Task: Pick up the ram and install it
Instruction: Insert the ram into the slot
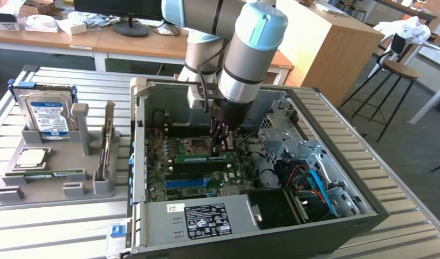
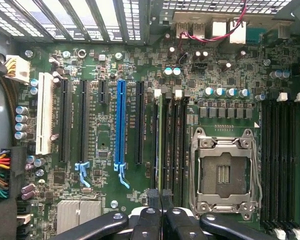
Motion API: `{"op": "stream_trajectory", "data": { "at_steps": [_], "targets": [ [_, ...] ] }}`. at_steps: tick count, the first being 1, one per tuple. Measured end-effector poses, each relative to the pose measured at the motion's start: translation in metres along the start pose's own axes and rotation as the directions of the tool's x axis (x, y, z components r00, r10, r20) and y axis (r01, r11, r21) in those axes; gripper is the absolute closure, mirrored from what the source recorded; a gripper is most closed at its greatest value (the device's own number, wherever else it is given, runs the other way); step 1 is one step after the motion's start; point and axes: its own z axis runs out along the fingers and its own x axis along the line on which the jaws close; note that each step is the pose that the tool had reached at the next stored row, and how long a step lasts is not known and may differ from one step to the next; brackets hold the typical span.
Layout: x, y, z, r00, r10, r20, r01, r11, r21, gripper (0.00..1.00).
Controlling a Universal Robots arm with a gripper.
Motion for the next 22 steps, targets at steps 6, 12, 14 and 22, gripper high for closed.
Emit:
{"op": "stream_trajectory", "data": {
  "at_steps": [6, 12, 14, 22],
  "targets": [
    [0.0000, -0.0001, 0.0025, 1.0000, 0.001, 0.0002, -0.001, 1.0000, 0.0002, 0.89],
    [0.0002, -0.0002, 0.0056, 1.0000, 0.004, 0.0001, -0.004, 1.0000, 0.0001, 0.89],
    [0.0001, -0.0002, 0.0057, 1.0000, 0.004, 0.0002, -0.004, 1.0000, 0.0001, 0.89],
    [0.0009, -0.0003, 0.0061, 1.0000, 0.004, 0.0002, -0.004, 1.0000, 0.0002, 0.89]
  ]
}}
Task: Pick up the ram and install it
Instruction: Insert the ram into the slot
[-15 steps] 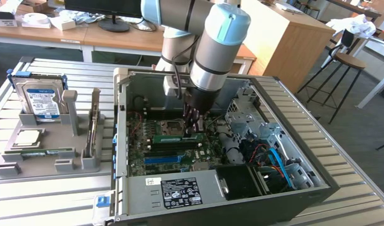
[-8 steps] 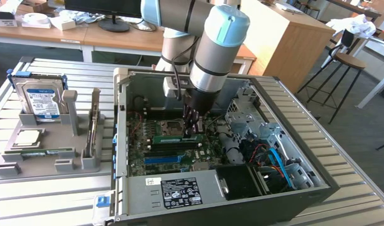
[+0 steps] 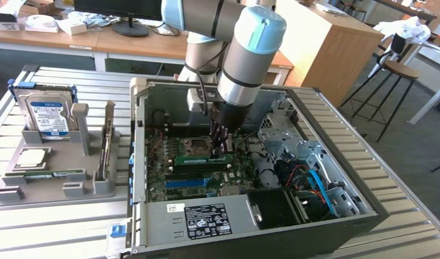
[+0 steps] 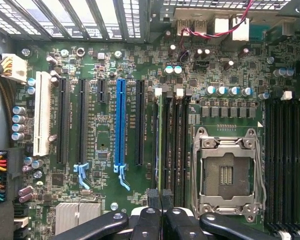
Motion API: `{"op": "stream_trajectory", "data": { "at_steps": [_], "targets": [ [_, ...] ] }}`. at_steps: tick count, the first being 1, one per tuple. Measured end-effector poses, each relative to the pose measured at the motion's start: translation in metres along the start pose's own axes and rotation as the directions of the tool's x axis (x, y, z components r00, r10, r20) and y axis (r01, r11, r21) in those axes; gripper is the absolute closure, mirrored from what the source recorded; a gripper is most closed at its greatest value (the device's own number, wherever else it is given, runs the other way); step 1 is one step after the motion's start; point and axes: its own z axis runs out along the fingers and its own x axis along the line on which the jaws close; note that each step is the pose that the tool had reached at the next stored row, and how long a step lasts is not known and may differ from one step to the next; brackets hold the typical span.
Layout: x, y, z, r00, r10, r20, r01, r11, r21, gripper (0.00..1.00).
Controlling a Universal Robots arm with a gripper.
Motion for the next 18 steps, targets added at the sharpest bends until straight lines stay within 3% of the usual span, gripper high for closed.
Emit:
{"op": "stream_trajectory", "data": {
  "at_steps": [18],
  "targets": [
    [0.0000, -0.0002, 0.0055, 1.0000, 0.005, 0.0004, -0.005, 1.0000, 0.0003, 0.89]
  ]
}}
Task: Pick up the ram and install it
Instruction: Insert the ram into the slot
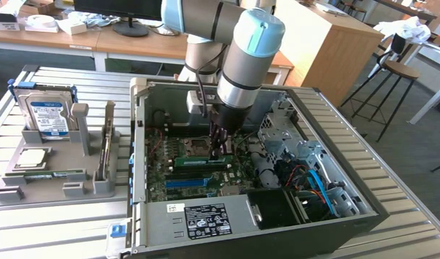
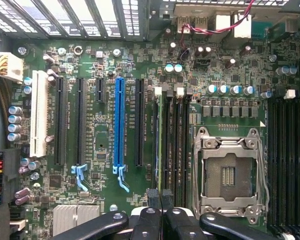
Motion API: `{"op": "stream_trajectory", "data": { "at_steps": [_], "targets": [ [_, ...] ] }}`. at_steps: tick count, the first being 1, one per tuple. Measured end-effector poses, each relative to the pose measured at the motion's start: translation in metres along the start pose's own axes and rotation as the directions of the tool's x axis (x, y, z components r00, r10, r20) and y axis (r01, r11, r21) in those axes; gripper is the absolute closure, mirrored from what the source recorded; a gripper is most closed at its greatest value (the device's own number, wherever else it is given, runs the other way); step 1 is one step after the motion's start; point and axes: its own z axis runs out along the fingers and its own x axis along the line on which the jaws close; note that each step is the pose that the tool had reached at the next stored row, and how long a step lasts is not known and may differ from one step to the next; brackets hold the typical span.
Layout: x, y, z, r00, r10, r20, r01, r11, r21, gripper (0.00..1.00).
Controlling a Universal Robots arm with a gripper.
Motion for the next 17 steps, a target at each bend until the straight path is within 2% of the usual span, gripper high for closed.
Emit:
{"op": "stream_trajectory", "data": {
  "at_steps": [17],
  "targets": [
    [0.0002, -0.0001, 0.0039, 1.0000, 0.008, -0.0002, -0.008, 1.0000, 0.0000, 0.89]
  ]
}}
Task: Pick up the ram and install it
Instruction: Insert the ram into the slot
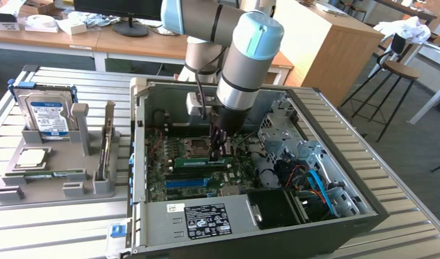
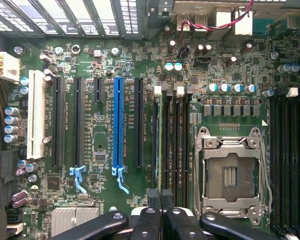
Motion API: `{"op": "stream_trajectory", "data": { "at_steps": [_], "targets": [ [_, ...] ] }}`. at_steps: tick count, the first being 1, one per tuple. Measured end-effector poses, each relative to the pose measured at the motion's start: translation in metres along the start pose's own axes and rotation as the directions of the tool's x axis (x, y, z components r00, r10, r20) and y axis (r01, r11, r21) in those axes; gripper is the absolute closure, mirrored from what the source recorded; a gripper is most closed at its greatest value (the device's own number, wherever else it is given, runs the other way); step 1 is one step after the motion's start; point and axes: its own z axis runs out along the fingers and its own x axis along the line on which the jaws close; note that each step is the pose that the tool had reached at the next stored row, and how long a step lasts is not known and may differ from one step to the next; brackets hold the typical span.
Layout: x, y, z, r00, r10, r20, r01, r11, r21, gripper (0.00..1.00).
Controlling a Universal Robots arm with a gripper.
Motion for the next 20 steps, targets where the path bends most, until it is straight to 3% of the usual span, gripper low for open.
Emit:
{"op": "stream_trajectory", "data": {
  "at_steps": [20],
  "targets": [
    [-0.0007, 0.0008, 0.0019, 1.0000, 0.000, 0.0002, 0.000, 1.0000, 0.0000, 0.89]
  ]
}}
